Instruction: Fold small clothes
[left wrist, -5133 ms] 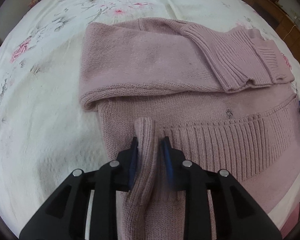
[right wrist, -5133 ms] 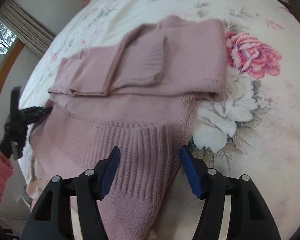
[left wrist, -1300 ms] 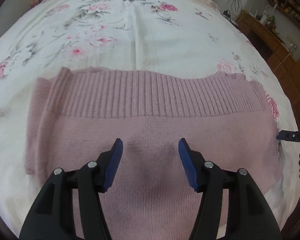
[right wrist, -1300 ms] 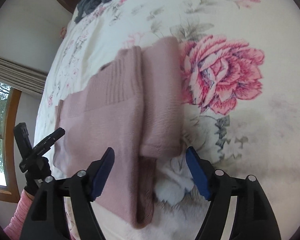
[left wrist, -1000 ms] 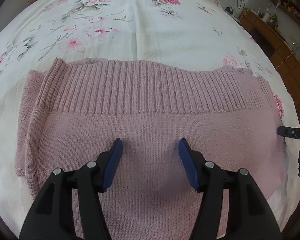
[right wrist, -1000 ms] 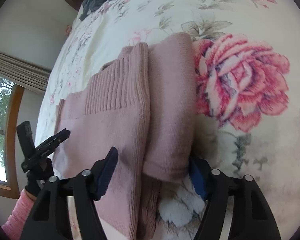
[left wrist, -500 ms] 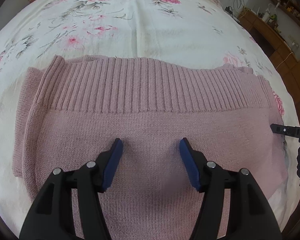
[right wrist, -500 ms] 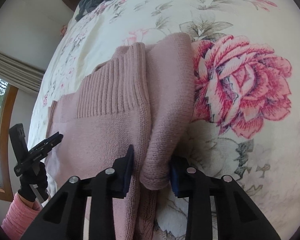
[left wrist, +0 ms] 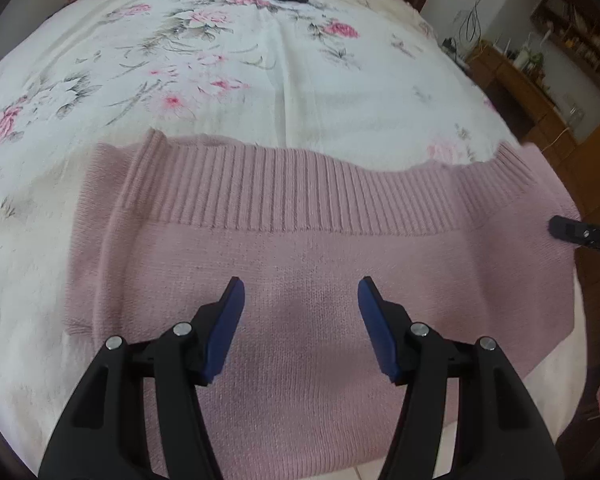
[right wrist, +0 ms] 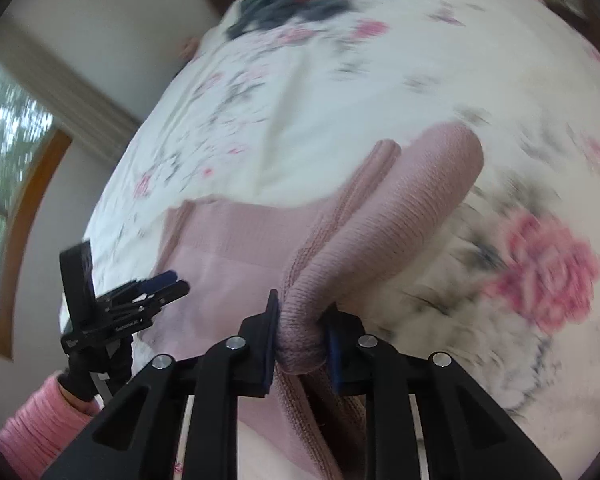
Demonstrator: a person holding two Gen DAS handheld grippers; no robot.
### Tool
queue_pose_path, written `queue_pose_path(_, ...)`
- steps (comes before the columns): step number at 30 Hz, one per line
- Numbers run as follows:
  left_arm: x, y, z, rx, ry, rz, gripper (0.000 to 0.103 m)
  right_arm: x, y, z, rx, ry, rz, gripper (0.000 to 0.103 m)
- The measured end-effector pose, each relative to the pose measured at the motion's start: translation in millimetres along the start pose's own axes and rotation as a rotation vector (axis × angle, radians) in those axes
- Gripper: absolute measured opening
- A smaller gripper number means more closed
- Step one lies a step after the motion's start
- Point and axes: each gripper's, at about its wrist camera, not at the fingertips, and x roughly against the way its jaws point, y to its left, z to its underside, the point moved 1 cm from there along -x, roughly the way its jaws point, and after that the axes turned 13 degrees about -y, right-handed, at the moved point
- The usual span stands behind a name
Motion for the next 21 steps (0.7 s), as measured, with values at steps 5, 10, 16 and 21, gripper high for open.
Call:
queue_pose_path(5, 9.8, 12.9, -4.7, 0.039, -0.014, 0.025, 0.059, -41.9, 62.5, 0.9, 0.169, 0.071, 0.041, 0.019)
queue_pose_path(10, 12.9, 26.2, -2.0, 0.089, -0.012, 0.05, 0.059, -79.7, 77.6, 14.4, 0.231, 0.148, 0.09, 0.019)
queue_pose_path(16, 10.3, 32.6, -1.3, 0.149, -0.003, 0.09, 0.059, -100.8, 76.9, 26.7, 0.194, 0.206, 0.057, 0.029)
queue_pose_path(21, 9.1, 28.0, -2.3, 0.191, 0.005, 0.14, 0.059, -98.5, 71.5, 27.7, 0.113, 0.218, -0.036, 0.041)
